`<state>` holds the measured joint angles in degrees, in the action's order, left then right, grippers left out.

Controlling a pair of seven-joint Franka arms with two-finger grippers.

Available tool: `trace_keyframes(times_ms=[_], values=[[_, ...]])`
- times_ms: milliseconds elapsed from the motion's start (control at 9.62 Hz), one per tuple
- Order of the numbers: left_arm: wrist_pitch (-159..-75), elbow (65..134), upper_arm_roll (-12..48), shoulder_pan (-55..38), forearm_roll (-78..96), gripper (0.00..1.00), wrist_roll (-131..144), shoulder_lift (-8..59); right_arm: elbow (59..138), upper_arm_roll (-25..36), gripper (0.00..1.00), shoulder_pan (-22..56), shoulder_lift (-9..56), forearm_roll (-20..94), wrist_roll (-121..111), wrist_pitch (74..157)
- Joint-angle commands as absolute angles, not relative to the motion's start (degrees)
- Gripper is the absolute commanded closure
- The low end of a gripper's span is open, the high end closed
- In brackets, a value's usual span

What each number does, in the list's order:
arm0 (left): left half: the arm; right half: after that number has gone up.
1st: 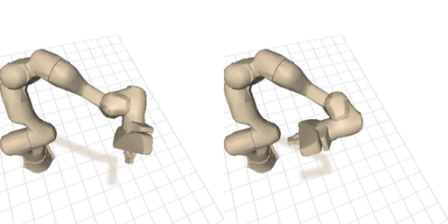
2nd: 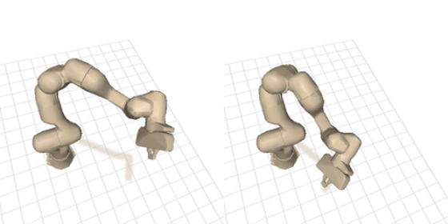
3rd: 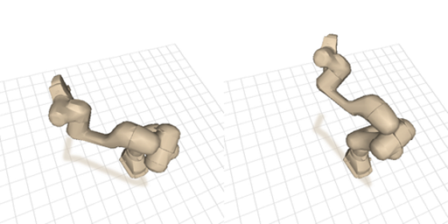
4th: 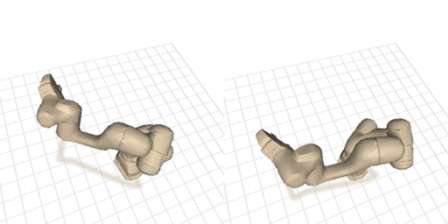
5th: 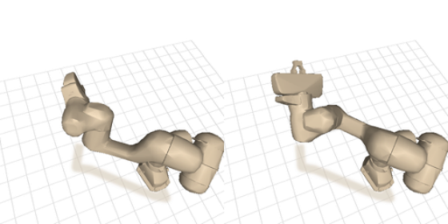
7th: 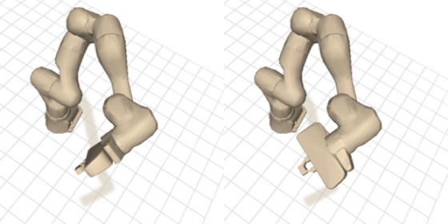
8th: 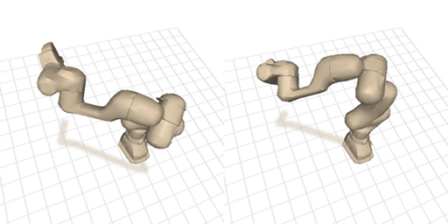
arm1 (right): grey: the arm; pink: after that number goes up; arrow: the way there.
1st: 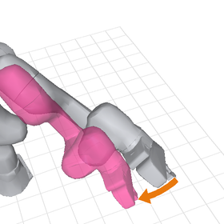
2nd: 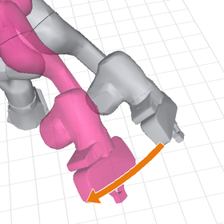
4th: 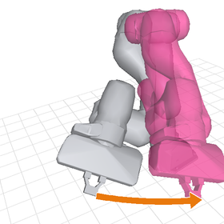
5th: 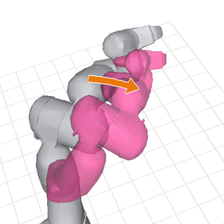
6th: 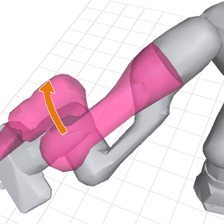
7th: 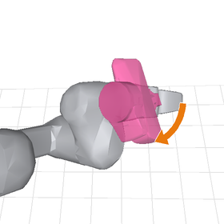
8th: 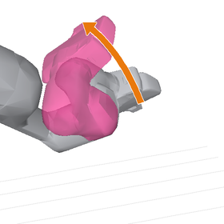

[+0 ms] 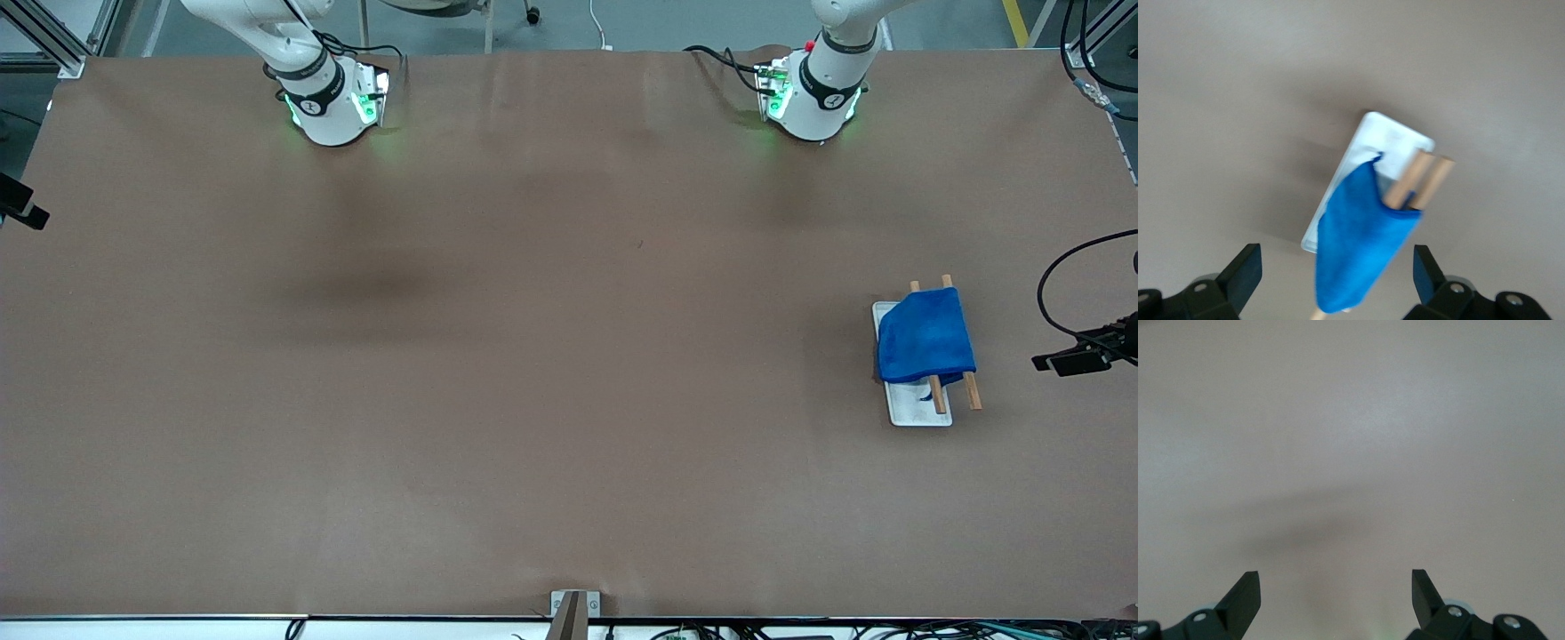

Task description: Right arm passes towel to left arm to hang

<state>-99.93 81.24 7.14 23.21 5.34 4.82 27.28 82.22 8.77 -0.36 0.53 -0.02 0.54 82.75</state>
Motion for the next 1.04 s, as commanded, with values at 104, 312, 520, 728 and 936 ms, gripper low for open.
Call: trace_keyframes(times_ms=[104, 312, 520, 728, 936], values=[[-98.9, 82.6, 7.6, 17.4, 3.8, 0.00, 5.1, 20.4, 81.6, 8.3, 0.00, -0.5, 0.6, -1.1, 1.1, 82.1], [-98.0, 82.7, 7.6, 13.2, 3.3, 0.00, 5.7, 16.7, 81.6, 8.3, 0.00, -0.5, 0.6, -1.2, 1.2, 82.1], [-95.4, 82.7, 8.2, 9.9, 2.6, 0.00, 7.6, 12.9, 81.6, 8.3, 0.00, -0.5, 0.6, -1.3, 1.2, 82.1], [-94.3, 83.2, 10.5, 8.6, -1.0, 0.00, 6.9, 8.7, 81.7, 8.3, 0.00, -0.4, 0.5, -1.8, 1.2, 82.0], [-93.3, 86.9, 10.0, 5.6, -1.1, 0.00, 7.1, 3.3, 81.7, 8.3, 0.00, -0.4, 0.6, -3.2, 1.3, 82.4]])
